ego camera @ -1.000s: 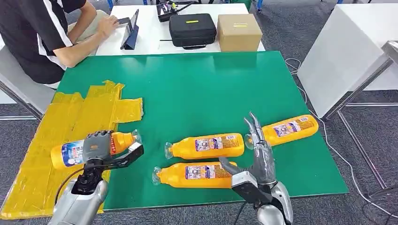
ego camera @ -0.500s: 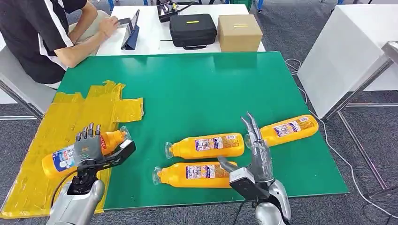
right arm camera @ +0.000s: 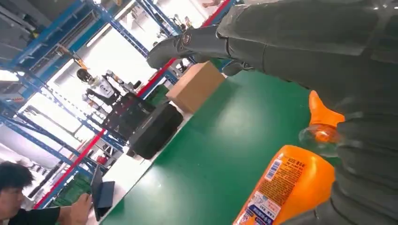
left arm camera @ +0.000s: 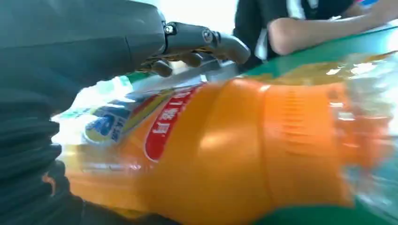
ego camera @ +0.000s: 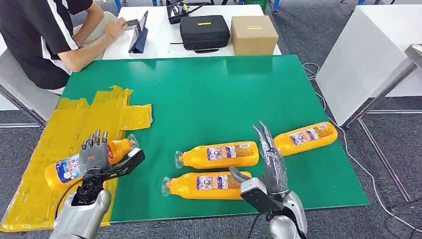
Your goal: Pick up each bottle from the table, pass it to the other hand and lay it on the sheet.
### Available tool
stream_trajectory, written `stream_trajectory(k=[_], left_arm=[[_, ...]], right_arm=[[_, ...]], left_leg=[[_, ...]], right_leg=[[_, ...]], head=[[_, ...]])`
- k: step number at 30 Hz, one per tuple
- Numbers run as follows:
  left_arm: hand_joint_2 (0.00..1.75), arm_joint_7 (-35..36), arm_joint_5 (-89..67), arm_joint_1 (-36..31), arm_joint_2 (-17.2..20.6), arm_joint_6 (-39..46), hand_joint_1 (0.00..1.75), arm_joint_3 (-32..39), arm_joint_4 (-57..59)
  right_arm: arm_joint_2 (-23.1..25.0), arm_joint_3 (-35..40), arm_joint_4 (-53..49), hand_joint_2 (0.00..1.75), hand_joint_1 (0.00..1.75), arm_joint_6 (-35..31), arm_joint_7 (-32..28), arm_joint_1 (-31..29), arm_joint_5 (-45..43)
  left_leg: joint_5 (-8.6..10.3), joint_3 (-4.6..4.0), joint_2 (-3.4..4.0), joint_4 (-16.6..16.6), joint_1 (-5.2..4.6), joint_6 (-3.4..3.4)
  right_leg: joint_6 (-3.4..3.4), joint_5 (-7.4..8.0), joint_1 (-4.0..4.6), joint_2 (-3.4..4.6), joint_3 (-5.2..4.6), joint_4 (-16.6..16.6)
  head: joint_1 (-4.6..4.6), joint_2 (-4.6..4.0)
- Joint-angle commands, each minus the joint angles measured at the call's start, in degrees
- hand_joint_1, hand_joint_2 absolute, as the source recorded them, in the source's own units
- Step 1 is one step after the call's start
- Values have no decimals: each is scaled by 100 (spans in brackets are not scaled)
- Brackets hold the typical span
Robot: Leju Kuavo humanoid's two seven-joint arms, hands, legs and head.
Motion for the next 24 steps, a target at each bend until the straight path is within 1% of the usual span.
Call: stream_trajectory(k=[1,3,4,5,6,7,8,11,12,14,16,17,18,19,20,21,22,23,24], left_arm=[[175,-114,-260,585,-416,-309,0,-521,-2018],[175,310,-260,712,-141,-577,0,-1229,-2733],[175,321,-260,764,-94,-627,0,-1403,-2975],[175,462,-260,785,35,-726,0,-1651,-3169],[0,502,-260,817,112,-798,0,-1848,-3343],[0,564,-260,831,179,-844,0,-1992,-3482],[0,755,-260,790,361,-828,0,-2235,-3610],[0,897,-260,793,515,-768,0,-2473,-3802],[0,1372,-260,673,810,-736,0,-2837,-3859],[0,1787,-260,567,1049,-667,0,-3171,-3870],[0,1787,-260,567,1049,-667,0,-3171,-3870],[0,1787,-260,567,1049,-667,0,-3171,-3870],[0,1845,-260,576,1080,-553,0,-3212,-3855],[0,1665,-260,692,944,-382,0,-3112,-3842],[0,1033,-245,1000,545,-108,0,-2651,-3882],[0,337,82,1253,241,161,0,-2269,-3958],[0,-301,1031,1429,139,484,0,-2130,-4079],[0,-813,1937,1633,110,589,0,-2007,-4264],[0,-1189,2682,1782,127,596,0,-1922,-4409]], right_arm=[[232,-393,-68,175,0,40,81,107,132],[271,-436,-109,175,0,30,87,172,165],[286,-452,-113,175,0,14,89,193,172],[295,-464,-112,175,0,-4,89,213,177],[294,-470,-99,175,0,-21,88,236,177],[278,-463,-80,175,0,-30,81,248,174],[261,-446,-48,175,0,-40,72,237,167],[243,-431,32,175,0,-61,70,198,166],[217,-405,79,175,0,-71,67,175,150],[208,-379,147,175,0,-111,67,141,151],[208,-379,147,175,0,-111,67,141,151],[208,-379,147,175,0,-111,67,141,151],[218,-381,173,175,0,-141,87,129,177],[209,-369,182,175,0,-240,133,135,295],[179,-360,178,175,0,-475,229,164,593],[134,-344,143,175,0,-781,370,221,1063],[101,-407,126,175,0,-1144,682,274,1938],[16,-458,47,175,0,-1225,1020,326,2648],[-62,-521,-20,175,0,-1129,1282,345,3153]], left_leg=[[-5,0,-12,3,-1,-9],[-6,-12,2,9,2,-8],[-11,-10,2,12,3,-11],[-9,-12,-4,9,-1,-11],[-5,-15,-1,7,-2,-10],[-12,-9,-2,9,-1,-15],[-7,-11,-6,4,-4,-13],[-7,-10,1,2,-4,-13],[-7,-9,7,1,-3,-13],[-5,-4,3,-3,-4,-16],[-2,-10,1,-2,-1,-9],[-6,2,5,-4,1,-18],[-4,-4,3,-4,-1,-11],[-7,3,3,-3,0,-17],[-5,-2,-2,-3,1,-12],[-5,0,4,-6,-2,-7],[-12,13,11,-9,-1,-11],[-11,11,18,-10,-5,-8],[-9,3,17,-8,-6,-6]], right_leg=[[2,-7,-1,-14,7,-2],[1,-6,2,-4,-8,4],[1,-10,3,-6,-3,4],[0,-11,0,-11,-4,5],[-1,-6,0,-7,-10,2],[-3,-12,1,-9,-3,4],[-3,-9,-1,-10,-4,0],[-3,-5,-1,0,-6,-1],[-3,-3,0,3,-7,-2],[-5,-4,-1,-3,-2,-3],[-2,-1,0,-4,-9,-4],[-4,-4,1,-1,3,-5],[-2,-3,0,-3,-4,-4],[-3,-6,0,-4,3,-4],[-2,-4,1,-7,1,-6],[1,-2,-2,2,1,-9],[2,-5,-1,8,14,-15],[3,-4,-4,12,10,-12],[3,-4,-4,9,3,-10]], head=[[2,0],[2,0],[4,0],[2,2],[2,2],[0,0],[2,0],[2,2],[2,0],[0,0],[2,0],[0,0],[0,0],[0,0],[2,0],[2,2],[0,2],[0,0],[0,2]])
